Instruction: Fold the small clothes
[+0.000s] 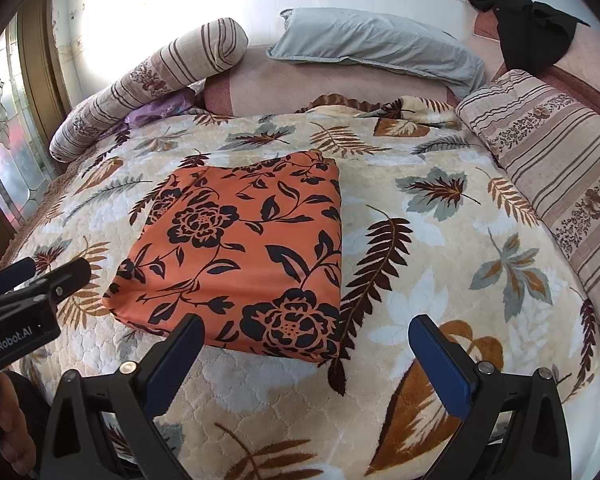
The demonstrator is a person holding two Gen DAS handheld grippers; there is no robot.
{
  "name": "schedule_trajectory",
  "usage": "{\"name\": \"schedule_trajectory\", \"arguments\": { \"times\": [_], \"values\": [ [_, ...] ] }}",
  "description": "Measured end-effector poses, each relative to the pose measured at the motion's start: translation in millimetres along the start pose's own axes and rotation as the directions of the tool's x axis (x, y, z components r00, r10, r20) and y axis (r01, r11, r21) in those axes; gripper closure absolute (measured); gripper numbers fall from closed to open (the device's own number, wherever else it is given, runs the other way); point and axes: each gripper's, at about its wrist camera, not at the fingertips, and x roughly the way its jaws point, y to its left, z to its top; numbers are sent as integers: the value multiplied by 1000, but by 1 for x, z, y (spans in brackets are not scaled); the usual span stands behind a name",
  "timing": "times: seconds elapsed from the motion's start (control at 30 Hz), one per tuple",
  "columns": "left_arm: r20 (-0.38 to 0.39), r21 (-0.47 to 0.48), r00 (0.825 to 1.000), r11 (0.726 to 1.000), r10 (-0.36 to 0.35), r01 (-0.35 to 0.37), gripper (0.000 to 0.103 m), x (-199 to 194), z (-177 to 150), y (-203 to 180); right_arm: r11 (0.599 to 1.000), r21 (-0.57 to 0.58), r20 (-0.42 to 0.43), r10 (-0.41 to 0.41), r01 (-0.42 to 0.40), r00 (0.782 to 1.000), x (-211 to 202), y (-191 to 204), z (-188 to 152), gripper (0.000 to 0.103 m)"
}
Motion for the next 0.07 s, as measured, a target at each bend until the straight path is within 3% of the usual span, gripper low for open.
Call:
{"name": "schedule_trajectory", "arguments": {
  "times": [0.07],
  "values": [
    [9,10,1000,1000,4,-4,11,0,3,-2,1000,4,-3,2,-2,1000,2,-1,1,0]
  ]
}}
